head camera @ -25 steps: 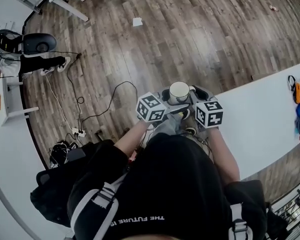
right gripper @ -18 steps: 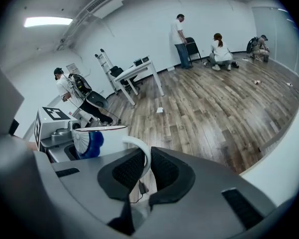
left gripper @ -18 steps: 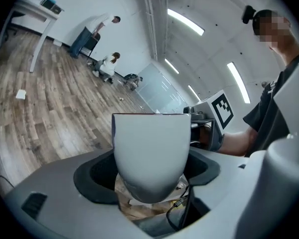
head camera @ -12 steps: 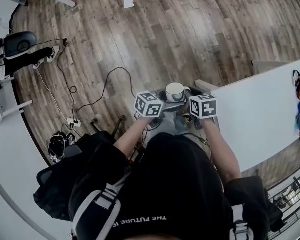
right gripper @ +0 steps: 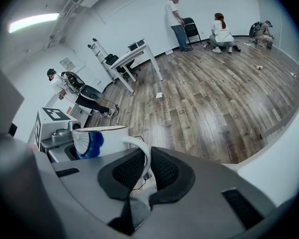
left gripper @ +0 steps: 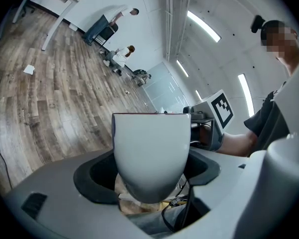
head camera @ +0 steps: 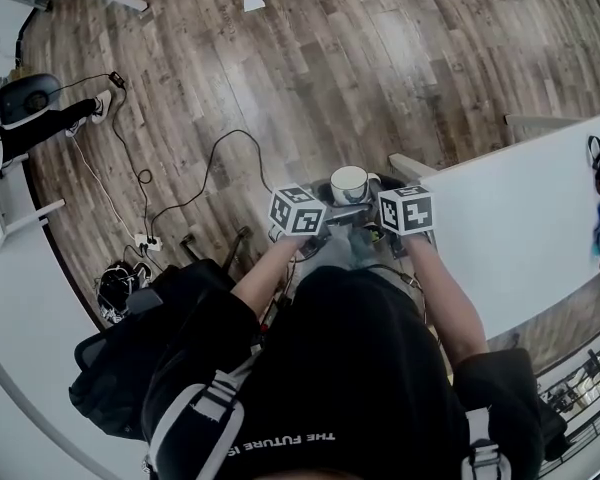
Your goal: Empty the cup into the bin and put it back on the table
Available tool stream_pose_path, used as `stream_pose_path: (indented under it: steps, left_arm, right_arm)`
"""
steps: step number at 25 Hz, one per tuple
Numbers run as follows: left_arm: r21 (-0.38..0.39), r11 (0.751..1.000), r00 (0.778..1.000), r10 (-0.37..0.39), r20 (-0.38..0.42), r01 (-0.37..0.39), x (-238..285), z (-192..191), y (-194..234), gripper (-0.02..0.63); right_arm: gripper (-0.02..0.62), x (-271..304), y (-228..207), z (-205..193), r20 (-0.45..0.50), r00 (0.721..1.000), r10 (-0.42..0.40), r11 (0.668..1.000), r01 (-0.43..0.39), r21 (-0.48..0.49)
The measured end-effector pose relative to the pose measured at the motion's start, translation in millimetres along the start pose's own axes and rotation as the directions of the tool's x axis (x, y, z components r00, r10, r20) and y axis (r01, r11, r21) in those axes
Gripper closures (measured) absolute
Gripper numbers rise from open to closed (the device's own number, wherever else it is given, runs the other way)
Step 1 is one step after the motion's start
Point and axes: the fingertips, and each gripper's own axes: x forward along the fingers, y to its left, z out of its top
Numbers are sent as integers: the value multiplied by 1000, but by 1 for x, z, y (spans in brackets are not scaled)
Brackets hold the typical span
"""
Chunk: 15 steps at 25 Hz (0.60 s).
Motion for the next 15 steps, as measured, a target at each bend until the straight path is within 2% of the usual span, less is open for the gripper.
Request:
stream_pose_path:
  steps: [5, 7, 9, 11, 12, 13, 15]
  left_arm:
    - [30, 999, 1000, 14, 23, -15, -5, 8, -3, 207]
    - [97, 995, 999, 28, 36, -31, -9, 17, -8, 207]
    - [199, 978, 998, 45, 54, -55, -14, 28, -19, 207]
    - [313, 946, 995, 57, 86, -82, -20, 41, -37, 207]
    - [374, 922, 992, 61, 107, -97, -22, 50, -48, 207]
    - [438, 892, 989, 61, 133, -114, -25, 60, -60, 207]
    - [564, 813, 981, 45, 189, -145, -31, 82, -85, 207]
  right_arm:
    - [546, -4, 4, 9, 34, 999, 4, 1000, -4, -17]
    - [547, -11, 8, 19, 88, 996, 16, 999, -13, -35]
    - [546, -25, 15, 32, 171, 985, 26, 997, -13, -80]
    - [546, -48, 24, 49, 283, 959, 28, 989, 14, -145]
    - [546, -62, 28, 59, 350, 937, 24, 983, 42, -180]
    - [547, -78, 33, 70, 422, 906, 19, 974, 79, -214]
    - [547, -112, 43, 93, 562, 827, 16, 950, 162, -266]
